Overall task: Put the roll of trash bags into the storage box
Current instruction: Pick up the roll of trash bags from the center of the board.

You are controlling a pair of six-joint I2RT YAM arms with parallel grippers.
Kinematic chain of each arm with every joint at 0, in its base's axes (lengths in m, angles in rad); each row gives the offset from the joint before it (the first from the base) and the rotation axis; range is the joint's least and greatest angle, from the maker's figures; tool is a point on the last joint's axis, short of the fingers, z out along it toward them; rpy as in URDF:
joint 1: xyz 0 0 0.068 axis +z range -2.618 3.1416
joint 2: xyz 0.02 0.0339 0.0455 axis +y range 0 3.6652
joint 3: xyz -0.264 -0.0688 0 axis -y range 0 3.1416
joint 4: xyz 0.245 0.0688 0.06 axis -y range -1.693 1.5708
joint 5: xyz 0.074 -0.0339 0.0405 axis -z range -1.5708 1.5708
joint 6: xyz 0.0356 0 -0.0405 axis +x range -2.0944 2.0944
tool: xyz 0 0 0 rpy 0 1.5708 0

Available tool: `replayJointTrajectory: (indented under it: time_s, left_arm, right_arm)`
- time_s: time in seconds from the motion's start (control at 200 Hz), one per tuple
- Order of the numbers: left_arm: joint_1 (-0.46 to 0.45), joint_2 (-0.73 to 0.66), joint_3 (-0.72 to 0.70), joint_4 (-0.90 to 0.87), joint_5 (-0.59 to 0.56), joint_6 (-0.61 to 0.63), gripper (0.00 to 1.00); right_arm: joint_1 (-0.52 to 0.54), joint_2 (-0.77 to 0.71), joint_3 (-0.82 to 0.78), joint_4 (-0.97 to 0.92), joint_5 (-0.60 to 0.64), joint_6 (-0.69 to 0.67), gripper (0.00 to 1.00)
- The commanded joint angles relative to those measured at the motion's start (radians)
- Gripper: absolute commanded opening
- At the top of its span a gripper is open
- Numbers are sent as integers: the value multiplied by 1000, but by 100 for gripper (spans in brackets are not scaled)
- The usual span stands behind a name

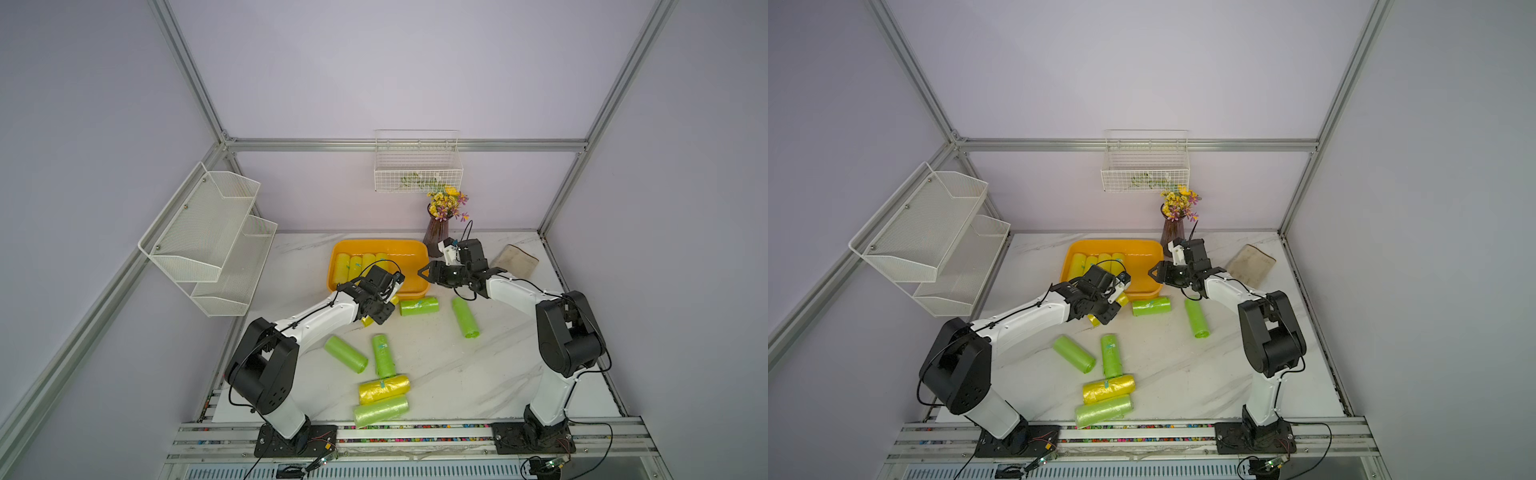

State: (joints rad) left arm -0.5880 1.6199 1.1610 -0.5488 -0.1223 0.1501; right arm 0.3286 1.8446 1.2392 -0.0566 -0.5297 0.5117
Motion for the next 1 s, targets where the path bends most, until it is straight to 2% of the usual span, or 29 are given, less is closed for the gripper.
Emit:
replayJointTrajectory:
  time_s: [0.0,0.175,0.425,0.55,0.72,0.995]
  left_arm:
    - [17,-65,52,36,35,-14,47]
    - [64,-109,46,95,53,-81,47]
    - [219,-134,30,195,206,-213,47]
    - [250,-121,38,229,204,-243,48]
    - [280,-52,88,279,237,-288,48]
    - [286,148,313,266,319,-392,48]
  right_arm:
    - [-9,-44,-15,20,0,-1,59]
    - [-16,-56,-24,14,-1,-2,59]
    - [-25,-77,-45,13,-3,-4,59]
    - [-28,-86,-62,15,0,-4,59]
    - [-33,-93,-73,12,-5,3,59]
    - [-43,-141,-100,5,14,-1,59]
